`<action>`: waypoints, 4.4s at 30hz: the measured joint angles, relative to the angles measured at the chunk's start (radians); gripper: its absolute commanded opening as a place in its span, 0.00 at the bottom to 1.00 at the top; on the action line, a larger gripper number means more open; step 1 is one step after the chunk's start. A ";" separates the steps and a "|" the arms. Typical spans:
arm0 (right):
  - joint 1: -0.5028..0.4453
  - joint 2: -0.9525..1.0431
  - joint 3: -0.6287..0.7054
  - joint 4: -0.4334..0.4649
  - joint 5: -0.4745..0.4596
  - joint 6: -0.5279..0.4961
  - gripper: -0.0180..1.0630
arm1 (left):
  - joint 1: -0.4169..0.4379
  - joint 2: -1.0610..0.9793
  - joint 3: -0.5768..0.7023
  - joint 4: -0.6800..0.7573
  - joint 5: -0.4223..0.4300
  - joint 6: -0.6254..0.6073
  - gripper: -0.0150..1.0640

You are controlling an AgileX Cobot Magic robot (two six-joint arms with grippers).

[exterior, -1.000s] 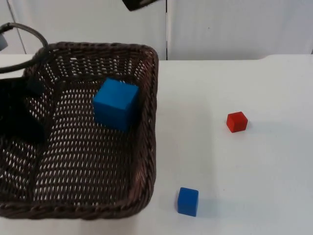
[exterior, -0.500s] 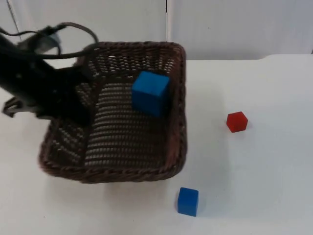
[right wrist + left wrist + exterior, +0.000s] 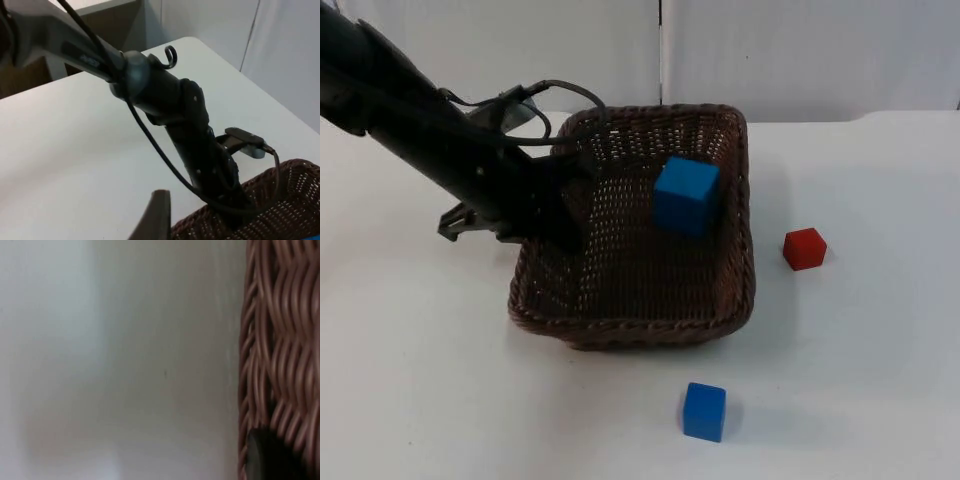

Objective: Pick up the basket with the left hand and place the largest block into the basket with the right hand.

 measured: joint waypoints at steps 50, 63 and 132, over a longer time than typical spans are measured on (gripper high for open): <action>0.000 0.000 0.000 0.000 0.022 0.018 0.76 | 0.019 -0.078 -0.062 0.054 0.076 0.002 0.93; 0.000 -0.012 0.000 -0.014 0.024 0.018 0.76 | 0.019 -0.176 -0.041 0.154 0.078 -0.060 0.93; 0.000 -0.830 0.734 -0.027 -0.003 0.154 0.76 | 0.019 -1.518 0.606 0.472 -0.005 -0.178 0.93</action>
